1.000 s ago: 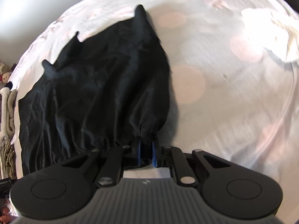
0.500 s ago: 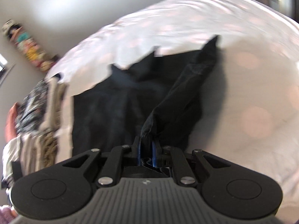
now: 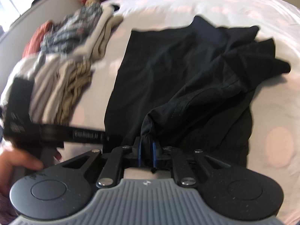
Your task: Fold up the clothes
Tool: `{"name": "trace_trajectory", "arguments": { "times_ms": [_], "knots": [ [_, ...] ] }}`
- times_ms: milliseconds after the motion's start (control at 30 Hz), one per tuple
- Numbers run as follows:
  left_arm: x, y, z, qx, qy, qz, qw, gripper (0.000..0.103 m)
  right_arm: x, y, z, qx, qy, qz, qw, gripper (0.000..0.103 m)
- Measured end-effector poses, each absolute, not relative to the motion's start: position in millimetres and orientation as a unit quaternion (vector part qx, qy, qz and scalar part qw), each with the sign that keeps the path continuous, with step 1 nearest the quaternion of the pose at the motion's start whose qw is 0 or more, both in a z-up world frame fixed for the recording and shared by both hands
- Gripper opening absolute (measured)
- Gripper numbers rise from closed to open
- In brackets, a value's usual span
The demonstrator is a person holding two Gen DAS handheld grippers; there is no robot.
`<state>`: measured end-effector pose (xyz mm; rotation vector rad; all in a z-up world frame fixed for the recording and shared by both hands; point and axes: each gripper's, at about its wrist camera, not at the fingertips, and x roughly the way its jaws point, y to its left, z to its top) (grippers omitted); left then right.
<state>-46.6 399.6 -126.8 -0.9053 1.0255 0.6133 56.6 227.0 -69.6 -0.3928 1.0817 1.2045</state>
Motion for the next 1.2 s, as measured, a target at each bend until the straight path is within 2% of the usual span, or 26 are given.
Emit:
{"name": "trace_trajectory", "arguments": {
  "times_ms": [400, 600, 800, 1000, 1200],
  "knots": [
    [-51.8, 404.5, -120.9, -0.439, 0.434, 0.267, 0.740, 0.034, 49.8, 233.2, -101.3, -0.175, 0.513, 0.530, 0.652, 0.013],
    [-48.9, 406.8, -120.3, -0.446, 0.434, 0.264, 0.736, 0.031, 49.1, 233.4, -91.9, -0.148, 0.519, 0.542, 0.644, 0.013],
    [-74.5, 413.0, -108.5, -0.486, 0.373, 0.268, 0.743, 0.031, 43.1, 249.0, -76.7, -0.131, 0.514, 0.557, 0.639, 0.013],
    [-84.2, 419.7, -110.6, -0.512, 0.358, 0.287, 0.726, 0.029, 28.3, 267.7, -70.2, -0.155, 0.500, 0.573, 0.631, 0.013],
    [-80.4, 419.0, -111.7, -0.501, 0.373, 0.292, 0.724, 0.029, 16.7, 282.7, -102.2, -0.181, 0.519, 0.559, 0.621, 0.013]
  ]
}}
